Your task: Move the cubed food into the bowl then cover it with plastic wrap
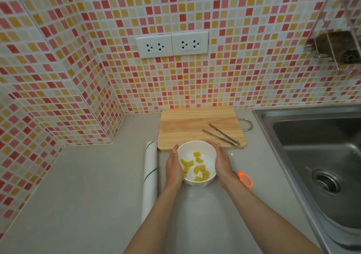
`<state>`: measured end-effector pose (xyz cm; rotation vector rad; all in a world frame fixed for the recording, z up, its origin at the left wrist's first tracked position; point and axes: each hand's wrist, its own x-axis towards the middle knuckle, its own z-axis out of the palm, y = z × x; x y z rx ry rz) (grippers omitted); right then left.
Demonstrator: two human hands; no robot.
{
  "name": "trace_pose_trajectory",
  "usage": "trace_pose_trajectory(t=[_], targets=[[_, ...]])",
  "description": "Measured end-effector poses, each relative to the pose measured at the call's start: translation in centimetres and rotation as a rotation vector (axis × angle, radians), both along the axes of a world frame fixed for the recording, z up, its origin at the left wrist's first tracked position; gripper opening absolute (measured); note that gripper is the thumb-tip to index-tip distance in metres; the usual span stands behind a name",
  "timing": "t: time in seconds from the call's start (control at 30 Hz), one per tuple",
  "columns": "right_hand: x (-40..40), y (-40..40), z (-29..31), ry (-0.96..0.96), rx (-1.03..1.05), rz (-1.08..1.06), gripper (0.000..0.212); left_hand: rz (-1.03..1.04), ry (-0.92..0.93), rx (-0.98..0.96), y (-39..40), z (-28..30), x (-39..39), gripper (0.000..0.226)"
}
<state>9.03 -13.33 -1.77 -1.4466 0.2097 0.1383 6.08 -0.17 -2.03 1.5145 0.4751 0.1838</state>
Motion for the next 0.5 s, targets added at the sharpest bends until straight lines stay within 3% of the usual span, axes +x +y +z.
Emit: trace_pose_trajectory(t=[0.3,0.43,0.5], targets=[[0.2,-0.7,0.2,-0.021,-0.097,0.070,0.038,-0.102,0.080,0.115,1.0,0.4,-0.2,0.047],[1.0,-1.7,1.2,-0.069,-0.318,0.062,0.038,-0.116,0.107,0.260,2.8,0.7,0.0,0.052],[1.7,-1.8,3.1,-0.154,-0.531,0.078,0.040,-0.081,0.105,0.359,3.8,2.2,0.3,0.053]])
